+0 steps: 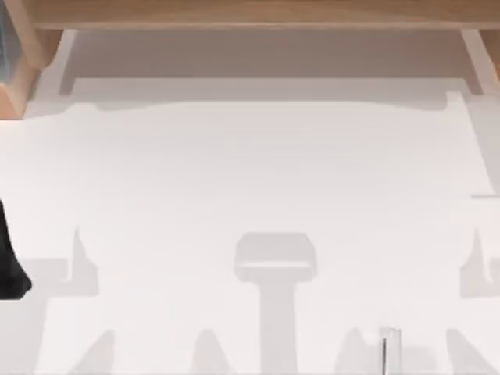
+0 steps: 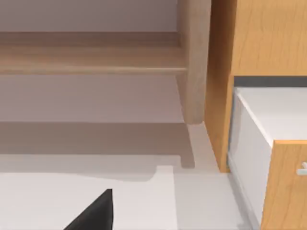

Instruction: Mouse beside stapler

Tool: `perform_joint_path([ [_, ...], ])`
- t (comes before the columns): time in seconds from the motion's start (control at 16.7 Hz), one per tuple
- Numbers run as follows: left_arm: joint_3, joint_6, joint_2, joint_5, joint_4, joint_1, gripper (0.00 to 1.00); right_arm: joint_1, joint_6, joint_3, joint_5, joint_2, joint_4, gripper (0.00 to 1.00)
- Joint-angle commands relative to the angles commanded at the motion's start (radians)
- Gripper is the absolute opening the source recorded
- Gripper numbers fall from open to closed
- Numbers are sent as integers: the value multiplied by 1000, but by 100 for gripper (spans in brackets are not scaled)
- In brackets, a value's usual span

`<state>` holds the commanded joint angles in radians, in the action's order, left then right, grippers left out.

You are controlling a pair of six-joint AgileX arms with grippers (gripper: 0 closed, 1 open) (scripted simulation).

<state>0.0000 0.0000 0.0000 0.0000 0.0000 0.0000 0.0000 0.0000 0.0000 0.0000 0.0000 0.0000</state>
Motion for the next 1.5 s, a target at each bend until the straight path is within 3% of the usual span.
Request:
perform_joint_path([
  [0.3, 0, 0, 0, 0, 0, 0, 100, -38, -3, 60, 3, 58, -54, 100],
  [0.6, 0, 0, 0, 0, 0, 0, 100, -178, -19, 366, 15, 358, -307, 100],
  [1.02, 0, 0, 0, 0, 0, 0, 100, -354, -74, 1171, 18, 1167, -782, 100],
  [1.5, 0, 0, 0, 0, 0, 0, 100, -400, -174, 2074, 2, 2145, -1182, 100],
])
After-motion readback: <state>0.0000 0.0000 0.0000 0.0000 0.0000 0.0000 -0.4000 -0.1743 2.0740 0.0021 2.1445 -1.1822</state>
